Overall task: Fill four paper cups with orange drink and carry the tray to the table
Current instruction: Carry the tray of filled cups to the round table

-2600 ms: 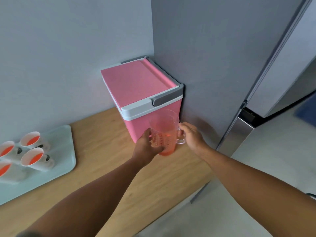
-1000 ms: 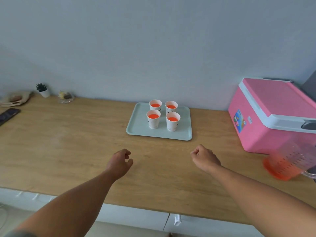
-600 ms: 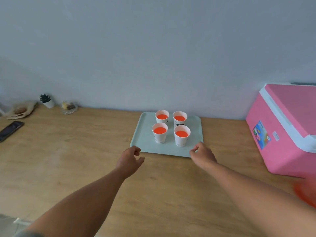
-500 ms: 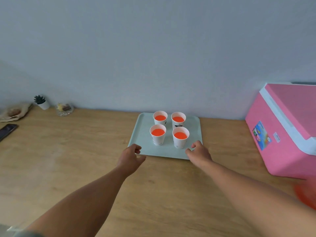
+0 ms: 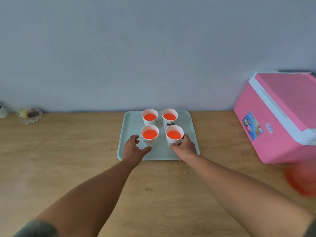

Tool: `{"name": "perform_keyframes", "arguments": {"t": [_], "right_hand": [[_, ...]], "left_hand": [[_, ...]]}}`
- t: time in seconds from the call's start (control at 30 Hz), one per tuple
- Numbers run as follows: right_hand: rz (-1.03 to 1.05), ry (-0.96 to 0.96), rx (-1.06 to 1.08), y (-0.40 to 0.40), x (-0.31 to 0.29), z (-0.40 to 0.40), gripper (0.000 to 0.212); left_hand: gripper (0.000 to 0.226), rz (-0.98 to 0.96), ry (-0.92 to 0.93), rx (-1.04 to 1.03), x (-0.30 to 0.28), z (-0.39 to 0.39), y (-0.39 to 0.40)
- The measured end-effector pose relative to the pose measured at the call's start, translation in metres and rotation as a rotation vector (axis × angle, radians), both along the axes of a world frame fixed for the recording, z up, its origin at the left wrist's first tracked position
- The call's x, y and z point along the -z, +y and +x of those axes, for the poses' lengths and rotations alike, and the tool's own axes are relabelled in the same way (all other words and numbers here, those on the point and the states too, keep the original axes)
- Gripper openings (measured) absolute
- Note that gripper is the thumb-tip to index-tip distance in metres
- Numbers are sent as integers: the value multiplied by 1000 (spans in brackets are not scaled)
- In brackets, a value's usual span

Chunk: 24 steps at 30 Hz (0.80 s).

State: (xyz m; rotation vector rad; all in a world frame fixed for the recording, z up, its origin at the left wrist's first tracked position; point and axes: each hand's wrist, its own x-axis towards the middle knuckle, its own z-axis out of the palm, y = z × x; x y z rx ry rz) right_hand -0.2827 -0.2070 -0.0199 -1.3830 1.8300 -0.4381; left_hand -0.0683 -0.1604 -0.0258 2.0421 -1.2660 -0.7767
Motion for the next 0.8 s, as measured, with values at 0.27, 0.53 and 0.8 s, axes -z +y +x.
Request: {"name": "perform_keyframes", "arguments": {"t": [0.27, 0.53, 0.8], "right_hand": [[-33, -12, 56, 2, 7, 11, 48], [-40, -42, 101, 5, 10, 22, 50], [-20, -76, 111, 10, 13, 27, 56]], "left_hand": [[73, -12, 68, 71, 2, 2, -17], [63, -12, 63, 101, 4, 2, -19], [57, -9, 57, 113, 8, 6, -16]]}}
